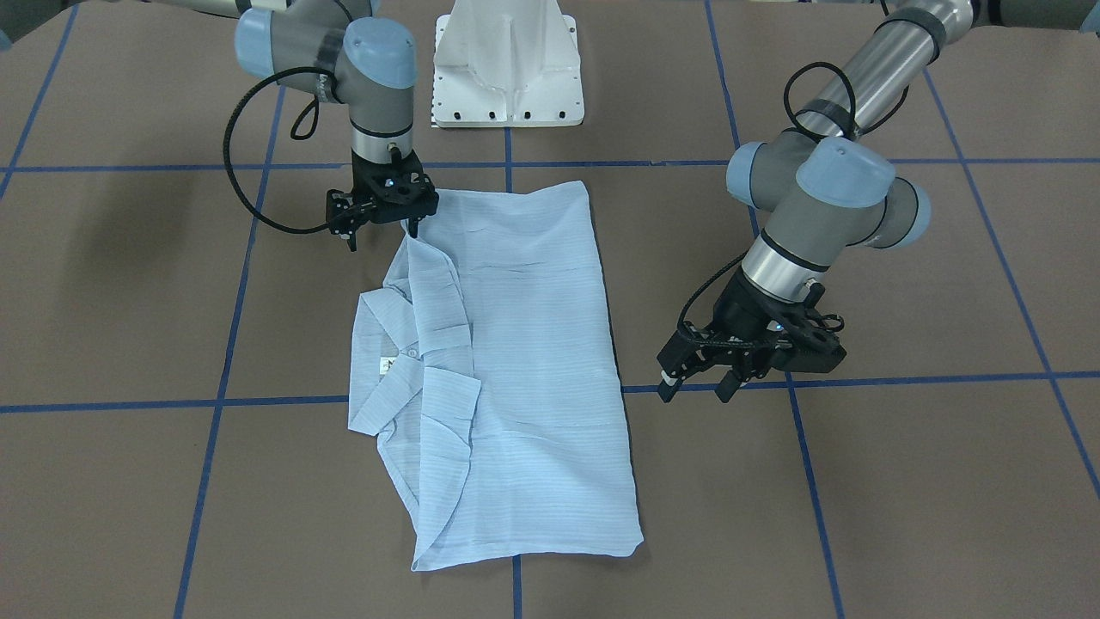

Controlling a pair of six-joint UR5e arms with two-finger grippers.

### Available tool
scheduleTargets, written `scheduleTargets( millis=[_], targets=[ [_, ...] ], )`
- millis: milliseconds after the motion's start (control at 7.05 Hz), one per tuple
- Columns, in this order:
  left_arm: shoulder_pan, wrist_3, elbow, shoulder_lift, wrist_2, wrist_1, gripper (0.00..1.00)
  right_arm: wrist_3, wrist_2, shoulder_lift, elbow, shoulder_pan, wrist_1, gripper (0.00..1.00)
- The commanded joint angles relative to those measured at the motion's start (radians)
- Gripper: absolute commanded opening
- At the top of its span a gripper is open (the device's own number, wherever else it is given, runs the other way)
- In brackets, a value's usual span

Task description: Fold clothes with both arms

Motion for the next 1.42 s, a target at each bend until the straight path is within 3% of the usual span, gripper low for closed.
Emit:
scheduleTargets(
  millis=[0,284,567,851,1276],
  targets=[
    [0.0,0.001,0.002,0.0,0.001,-0.001,1.0,0.003,0.006,-0.117,0.112,0.003,0.0,1.0],
    [0.0,0.003,0.009,0.0,-0.001,-0.003,1.0,0.004,0.005,-0.133,0.12,0.0,0.001,1.0],
    [0.0,0.006,0.011,0.0,0.001,-0.004,1.0,-0.006,0.002,-0.045,0.075,0.02,0.0,1.0],
    [0.0,0.009,0.028,0.0,-0.001,-0.011,1.0,-0.008,-0.002,0.089,-0.043,0.042,0.018,1.0],
    [0.0,0.007,0.038,-0.001,-0.001,-0.014,1.0,-0.046,-0.01,0.157,-0.217,0.069,0.11,1.0]
  ],
)
